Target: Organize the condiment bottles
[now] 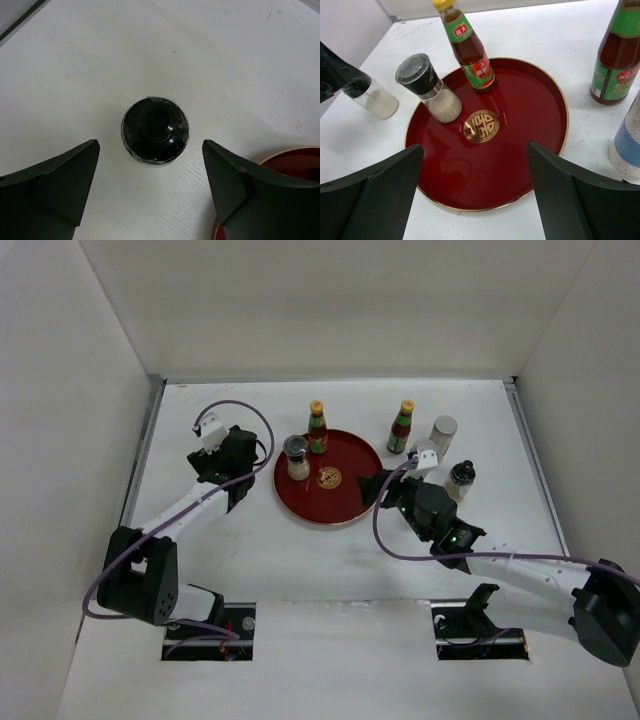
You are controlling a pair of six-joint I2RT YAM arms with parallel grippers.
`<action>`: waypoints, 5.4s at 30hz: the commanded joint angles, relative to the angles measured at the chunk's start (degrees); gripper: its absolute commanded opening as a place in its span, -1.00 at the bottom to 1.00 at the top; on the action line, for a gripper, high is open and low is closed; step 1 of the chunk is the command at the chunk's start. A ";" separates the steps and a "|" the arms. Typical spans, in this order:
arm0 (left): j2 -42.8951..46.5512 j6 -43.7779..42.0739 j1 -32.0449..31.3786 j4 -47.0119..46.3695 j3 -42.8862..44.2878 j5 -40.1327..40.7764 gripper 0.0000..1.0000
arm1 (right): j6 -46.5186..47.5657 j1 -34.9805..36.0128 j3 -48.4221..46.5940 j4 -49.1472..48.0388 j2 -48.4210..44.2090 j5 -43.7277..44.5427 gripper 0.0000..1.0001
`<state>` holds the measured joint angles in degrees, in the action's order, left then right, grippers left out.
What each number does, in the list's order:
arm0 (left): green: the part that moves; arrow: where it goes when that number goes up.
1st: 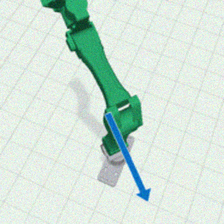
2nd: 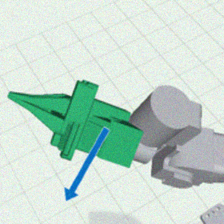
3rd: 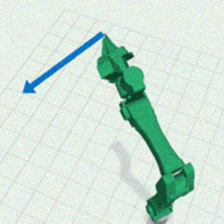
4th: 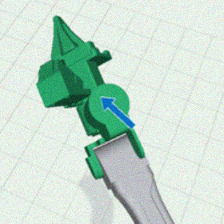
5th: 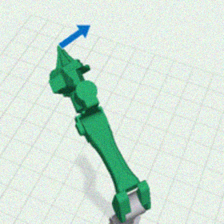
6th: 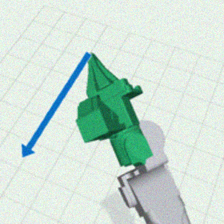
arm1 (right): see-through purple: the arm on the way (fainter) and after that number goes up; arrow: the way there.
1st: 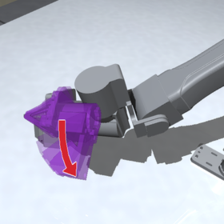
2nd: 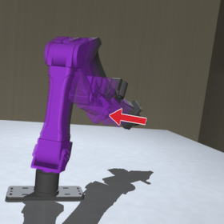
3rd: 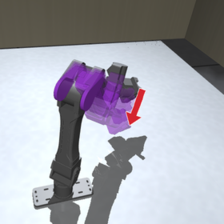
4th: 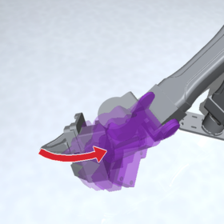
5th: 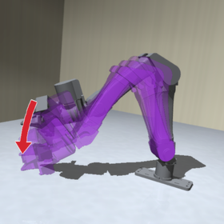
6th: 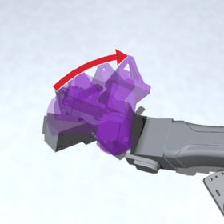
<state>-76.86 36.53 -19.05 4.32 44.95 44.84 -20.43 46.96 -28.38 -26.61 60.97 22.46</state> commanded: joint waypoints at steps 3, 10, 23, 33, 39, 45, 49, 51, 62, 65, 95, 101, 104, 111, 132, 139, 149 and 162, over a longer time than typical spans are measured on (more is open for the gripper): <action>-3.81 0.47 2.30 -2.73 4.62 -0.81 0.62 | 0.65 0.81 -1.50 -3.45 -0.76 0.04 0.81; -7.25 1.00 4.77 -4.40 5.06 -3.53 0.30 | 0.65 0.72 -0.98 -3.45 -1.99 0.04 0.82; 11.80 -1.37 -10.68 -4.50 -4.86 4.99 -0.12 | 0.83 0.72 -1.33 -3.45 -0.76 0.04 0.82; 24.65 2.49 -22.91 0.26 -10.32 1.04 -0.12 | 0.04 0.81 -0.80 -3.45 -2.52 -0.66 0.82; 20.27 0.13 -29.68 -8.60 -9.09 1.22 -0.12 | -0.23 0.46 -0.71 -3.71 -1.47 -1.01 0.82; 11.13 -2.95 -29.34 -16.79 -8.04 -1.33 -0.10 | -0.49 -0.07 -0.45 -4.06 -1.20 -1.10 0.83; 5.33 -4.28 -28.98 -21.45 -6.81 -3.79 -0.10 | -0.58 -0.25 -0.36 -4.15 -0.85 -1.10 0.83; 2.87 -5.33 -29.24 -22.68 -6.45 -3.36 -0.09 | -0.58 -0.25 -0.36 -4.15 -0.76 -1.10 0.83; 0.83 -5.69 -29.86 -22.77 -10.05 0.42 0.52 | -0.40 -0.95 -0.27 -3.89 -2.95 0.04 0.51; 3.02 -6.12 -30.30 -23.48 -10.93 0.08 0.74 | -0.05 -1.65 -2.02 -1.88 -5.07 1.53 0.05; 56.92 -3.49 -38.65 -25.67 -39.24 -3.70 -0.15 | 7.50 -21.34 -51.77 33.56 33.77 7.16 0.52; 58.49 -2.96 -39.00 -26.73 -40.64 -3.36 -0.06 | 7.24 -23.18 -53.79 32.85 37.90 6.90 0.46; 57.88 -2.52 -38.04 -26.47 -40.82 -3.53 -0.06 | 6.45 -23.98 -54.15 32.76 39.49 6.90 0.39; 55.15 -2.08 -37.77 -28.40 -41.17 -3.70 -0.04 | 6.98 -24.33 -54.41 29.51 41.07 6.81 0.06; 53.22 -1.90 -36.45 -29.98 -41.61 -3.97 -0.04 | 14.98 -15.11 -51.43 20.28 27.54 10.15 -0.46; 53.57 -1.38 -34.61 -29.28 -41.70 -3.27 -0.03 | 11.20 -7.64 -48.52 19.32 27.27 8.39 -0.45; 53.22 -0.68 -32.94 -28.75 -41.96 -3.62 0.00 | 9.26 1.24 -48.17 13.08 34.38 8.39 -0.44; 53.31 -0.24 -32.23 -28.49 -41.87 -4.76 0.01 | 10.58 6.25 -45.45 8.33 40.28 12.26 -0.08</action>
<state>-23.68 35.51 -51.75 -22.48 3.57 41.10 -9.98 52.14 -73.73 -8.14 101.89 31.88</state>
